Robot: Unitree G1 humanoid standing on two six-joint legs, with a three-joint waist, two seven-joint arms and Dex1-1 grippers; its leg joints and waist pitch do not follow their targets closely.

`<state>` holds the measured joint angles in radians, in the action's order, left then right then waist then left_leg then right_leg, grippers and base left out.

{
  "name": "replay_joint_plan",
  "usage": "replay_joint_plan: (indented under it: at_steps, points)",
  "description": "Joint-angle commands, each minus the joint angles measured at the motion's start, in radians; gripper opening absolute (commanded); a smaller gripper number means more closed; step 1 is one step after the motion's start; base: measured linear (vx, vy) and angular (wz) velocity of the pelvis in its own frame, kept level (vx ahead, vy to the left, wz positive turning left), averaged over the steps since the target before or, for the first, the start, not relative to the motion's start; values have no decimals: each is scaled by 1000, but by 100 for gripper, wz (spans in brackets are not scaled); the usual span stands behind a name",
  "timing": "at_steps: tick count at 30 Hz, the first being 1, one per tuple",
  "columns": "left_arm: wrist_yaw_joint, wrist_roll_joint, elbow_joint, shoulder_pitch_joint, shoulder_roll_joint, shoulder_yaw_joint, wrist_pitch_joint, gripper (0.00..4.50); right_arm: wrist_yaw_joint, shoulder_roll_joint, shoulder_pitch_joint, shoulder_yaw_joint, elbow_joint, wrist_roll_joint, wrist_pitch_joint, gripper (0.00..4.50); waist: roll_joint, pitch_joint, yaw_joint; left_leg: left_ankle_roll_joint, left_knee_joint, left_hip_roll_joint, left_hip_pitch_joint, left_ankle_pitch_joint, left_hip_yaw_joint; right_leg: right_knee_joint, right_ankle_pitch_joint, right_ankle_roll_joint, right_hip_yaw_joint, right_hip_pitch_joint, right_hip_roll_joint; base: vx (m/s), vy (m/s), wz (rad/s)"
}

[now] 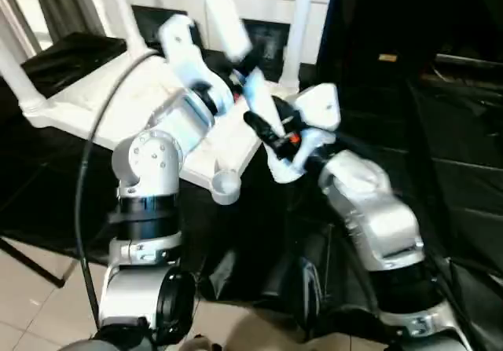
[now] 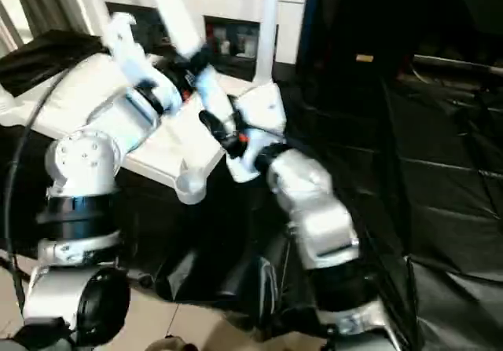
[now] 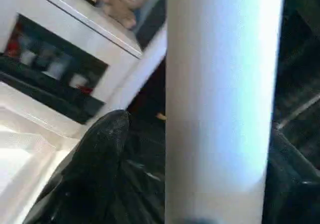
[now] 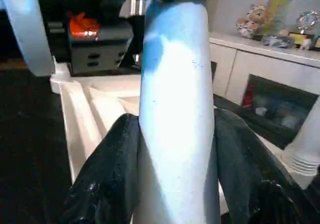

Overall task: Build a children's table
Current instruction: Pick table leg

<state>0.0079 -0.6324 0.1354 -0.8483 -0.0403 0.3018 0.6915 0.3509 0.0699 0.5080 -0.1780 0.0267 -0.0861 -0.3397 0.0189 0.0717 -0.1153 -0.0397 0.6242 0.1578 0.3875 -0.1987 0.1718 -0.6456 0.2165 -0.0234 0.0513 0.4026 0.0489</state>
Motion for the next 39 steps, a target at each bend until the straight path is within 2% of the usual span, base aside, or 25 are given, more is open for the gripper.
replay_joint_plan:
  at_steps: [1, 3, 7, 8, 11, 15, 20, 22, 23, 24, 25, 26, 27, 29, 30, 31, 32, 33, 35, 36, 37, 38, 39]
  points:
    - [68, 26, 36, -9, -7, 49, -36, 319, -44, -6, 5, 1, 1, 37, 58, 180, 9, -84, -3, 12, -64, 59, -9, -48, -34, 69, -51, -194, -55, -68, 93, 0, 0, 0]
    - [75, 17, 42, -9, -19, 55, -41, 293, -67, -14, 11, 2, -14, 50, 77, 180, 9, -85, -2, 13, -63, 59, -9, -56, -34, 70, -51, -199, -55, -68, 95, 0, 0, 0]
    - [75, 11, 37, -2, -23, 43, -33, 274, -86, -17, 17, -14, -34, 76, 102, 180, 10, -85, -4, 20, -64, 61, -10, -59, -35, 67, -62, -204, -55, -68, 95, 0, 0, 0]
    - [69, 0, 32, 1, -22, 38, -18, 250, -89, -17, 16, -25, -41, 90, 115, 180, 10, -85, -4, 22, -63, 61, -10, -56, -35, 67, -69, -206, -55, -67, 96, 0, 0, 0]
    - [62, -7, 24, 4, -22, 32, -13, 239, -91, -20, 15, -30, -48, 99, 128, 180, 10, -84, -4, 25, -63, 60, -10, -62, -35, 67, -60, -210, -55, -68, 96, 0, 0, 0]
    - [57, -13, 14, 10, -19, 23, -7, 192, -96, -25, 20, -32, -61, 107, 144, 180, 11, -83, -3, 25, -64, 62, -11, -71, -35, 68, -59, -212, -55, -67, 95, 0, 0, 0]
    - [30, -29, 9, 16, -1, 22, 3, 179, -82, -25, 23, -30, -69, 101, 158, 180, 13, -83, -2, 25, -64, 61, -12, -73, -35, 67, -54, -209, -55, -66, 95, 0, 0, 0]
    - [16, -37, 10, 15, 10, 24, 9, 178, -60, -27, 20, -25, -62, 78, 157, 250, 13, -84, -1, 24, -65, 62, -13, -74, -35, 66, -60, -211, -55, -66, 94, 0, 0, 0]
    - [7, -40, 10, 14, 15, 25, 12, 178, -51, -28, 18, -22, -58, 69, 155, 250, 13, -84, 0, 25, -65, 62, -12, -73, -35, 65, -64, -212, -55, -66, 94, 0, 0, 0]
    - [-21, -38, 8, 14, 35, 11, 19, 178, -29, -34, 15, -4, -51, 25, 131, 257, 11, -84, 0, 28, -64, 62, -12, -77, -34, 66, -65, -211, -56, -66, 95, 0, 0, 0]
    - [-94, -42, 1, 12, 81, -21, 52, 178, 40, -48, 11, 50, -20, -106, 44, 257, 13, -83, 0, 43, -66, 60, -13, -86, -34, 67, -56, -208, -57, -68, 95, 0, 0, 0]
    - [-95, -42, 1, 12, 82, -22, 53, 178, 41, -48, 11, 51, -19, -108, 43, 257, 17, -85, 0, 48, -66, 64, -15, -85, -37, 64, -52, -205, -56, -65, 96, 0, 0, 0]
    - [-130, -49, -4, 12, 101, -35, 71, 178, 67, -44, 13, 70, -4, -153, 5, 278, 16, -83, 1, 50, -67, 64, -16, -79, -36, 66, -55, -206, -55, -65, 93, 0, 0, 0]
    - [-307, -67, -33, 8, 205, -117, 136, 178, 187, 20, 27, 122, 40, -302, -183, 292, 16, -84, -1, 51, -66, 63, -18, -66, -36, 63, -69, -214, -55, -65, 91, 0, 0, 0]
    - [-340, -69, -39, 6, 226, -132, 146, 178, 214, 38, 30, 131, 46, -335, -233, 295, 23, -85, -5, 46, -66, 67, -21, -55, -36, 60, -70, -216, -55, -60, 91, 0, 0, 0]
    - [-342, -70, -40, 6, 227, -133, 147, 178, 216, 39, 30, 131, 47, -337, -237, 296, 23, -85, -5, 46, -66, 67, -21, -55, -36, 60, -70, -216, -55, -60, 91, 0, 0, 0]
    - [-410, -125, -58, -4, 249, -130, 183, 178, 288, 83, 31, 139, 58, -406, -323, 296, 17, -84, -7, 29, -66, 65, -20, -65, -33, 62, -73, -232, -54, -65, 93, 0, 0, 0]
    - [-415, -131, -59, -5, 250, -128, 187, 177, 294, 87, 31, 140, 59, -412, -330, 296, 18, -84, -11, 27, -65, 62, -18, -61, -32, 60, -76, -238, -54, -68, 95, 0, 0, 0]
    - [-483, -203, -74, -25, 264, -103, 221, 177, 358, 130, 33, 150, 58, -491, -427, 296, 17, -84, -14, 20, -64, 62, -15, -65, -32, 61, -68, -246, -54, -68, 97, 0, 0, 0]
    - [-498, -206, -74, -28, 270, -105, 223, 177, 360, 134, 35, 154, 56, -500, -441, 296, 12, -85, -16, 21, -64, 62, -15, -65, -31, 63, -52, -249, -54, -69, 101, 0, 0, 0]
    - [-508, -208, -75, -29, 273, -106, 224, 177, 361, 137, 35, 156, 55, -506, -450, 296, 12, -83, -16, 21, -65, 62, -14, -66, -31, 66, -40, -248, -54, -68, 100, 0, 0, 0]
    - [-593, -244, -66, -40, 295, -104, 242, 177, 359, 149, 49, 179, 43, -555, -529, 296, 11, -83, -17, 17, -65, 62, -15, -69, -29, 68, -18, -241, -54, -65, 100, 0, 0, 0]
    - [-593, -244, -66, -40, 295, -104, 242, 177, 359, 149, 49, 179, 43, -555, -529, 296, 9, -83, -18, 16, -66, 60, -14, -67, -30, 68, 10, -234, -53, -68, 100, 0, 0, 0]
